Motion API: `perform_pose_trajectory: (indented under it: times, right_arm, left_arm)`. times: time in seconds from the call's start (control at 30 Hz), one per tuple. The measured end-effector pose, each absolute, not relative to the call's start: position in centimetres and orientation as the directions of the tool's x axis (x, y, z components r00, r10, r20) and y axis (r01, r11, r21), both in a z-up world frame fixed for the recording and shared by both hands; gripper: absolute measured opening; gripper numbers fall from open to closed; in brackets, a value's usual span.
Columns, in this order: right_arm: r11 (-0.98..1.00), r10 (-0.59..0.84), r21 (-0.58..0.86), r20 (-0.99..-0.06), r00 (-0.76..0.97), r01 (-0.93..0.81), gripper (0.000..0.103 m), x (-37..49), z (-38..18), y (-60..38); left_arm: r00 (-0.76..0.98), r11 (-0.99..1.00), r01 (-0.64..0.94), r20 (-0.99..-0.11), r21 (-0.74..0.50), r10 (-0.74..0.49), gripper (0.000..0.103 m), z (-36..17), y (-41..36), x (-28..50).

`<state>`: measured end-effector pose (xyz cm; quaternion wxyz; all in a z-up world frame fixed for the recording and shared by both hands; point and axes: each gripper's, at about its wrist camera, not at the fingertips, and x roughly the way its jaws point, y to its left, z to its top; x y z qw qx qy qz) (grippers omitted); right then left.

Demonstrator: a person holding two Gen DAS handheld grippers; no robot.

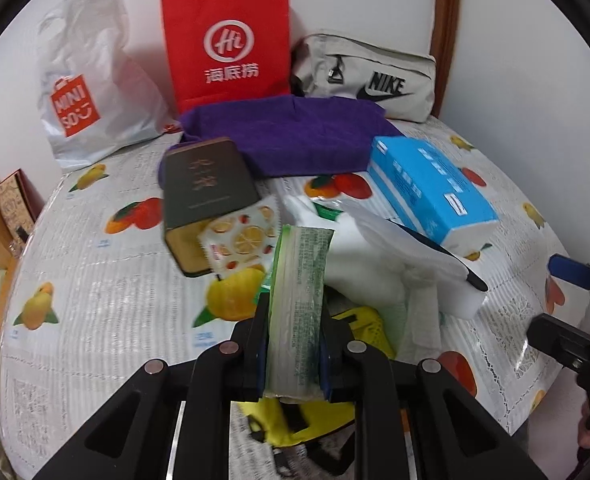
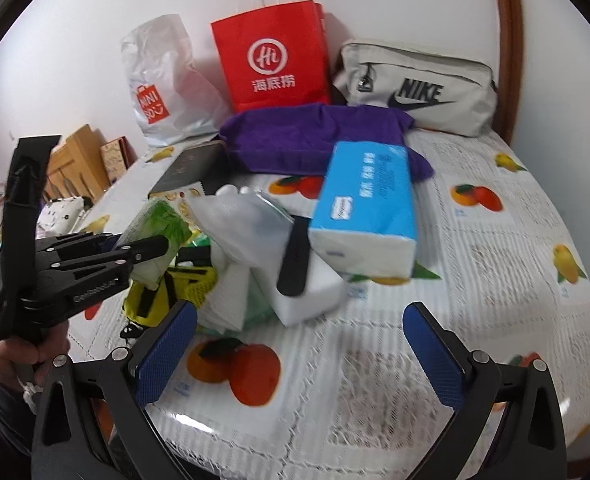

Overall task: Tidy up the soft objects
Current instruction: 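Grasp the green-and-white package with the left tool while the right tool grasps the clear mesh bag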

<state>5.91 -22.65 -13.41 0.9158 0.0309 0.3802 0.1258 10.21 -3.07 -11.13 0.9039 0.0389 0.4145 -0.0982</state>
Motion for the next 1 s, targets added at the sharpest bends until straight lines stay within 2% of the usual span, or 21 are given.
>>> perform_pose_trajectory:
  times: [0.2, 0.27, 0.33, 0.63, 0.93, 1.0]
  right_arm:
    - [0.96, 0.28, 0.189, -0.7, 0.657, -0.208, 0.084, 8.1, -14.0, -22.5]
    - [0.955, 0.296, 0.208, -0.707, 0.642, -0.211, 0.071, 8.8, -14.4, -22.6]
    - [0.952, 0.304, 0.217, -0.716, 0.629, -0.214, 0.063, 9.4, -14.8, -22.5]
    - [0.928, 0.362, 0.212, -0.708, 0.606, -0.307, 0.062, 10.3, -14.2, -20.1]
    - [0.914, 0.354, 0.136, -0.727, 0.589, -0.381, 0.067, 14.0, -14.6, -16.0]
    - [0.914, 0.357, 0.141, -0.728, 0.586, -0.381, 0.06, 14.9, -14.8, -15.7]
  left_arm:
    - [0.632, 0.983, 0.178, -0.759, -0.053, -0.155, 0.018, -11.2, -1.2, 10.0]
    - [0.628, 0.982, 0.176, -0.761, -0.063, -0.161, 0.018, -11.4, -1.0, 10.0]
    - [0.631, 0.982, 0.175, -0.758, -0.071, -0.167, 0.018, -11.4, -0.8, 10.0]
    - [0.631, 0.981, 0.141, -0.752, -0.133, -0.192, 0.018, -11.2, 1.6, 10.3]
    - [0.615, 0.976, 0.142, -0.757, -0.168, -0.22, 0.019, -11.5, 2.2, 10.7]
    - [0.611, 0.971, 0.147, -0.755, -0.189, -0.239, 0.019, -11.5, 2.5, 10.8]
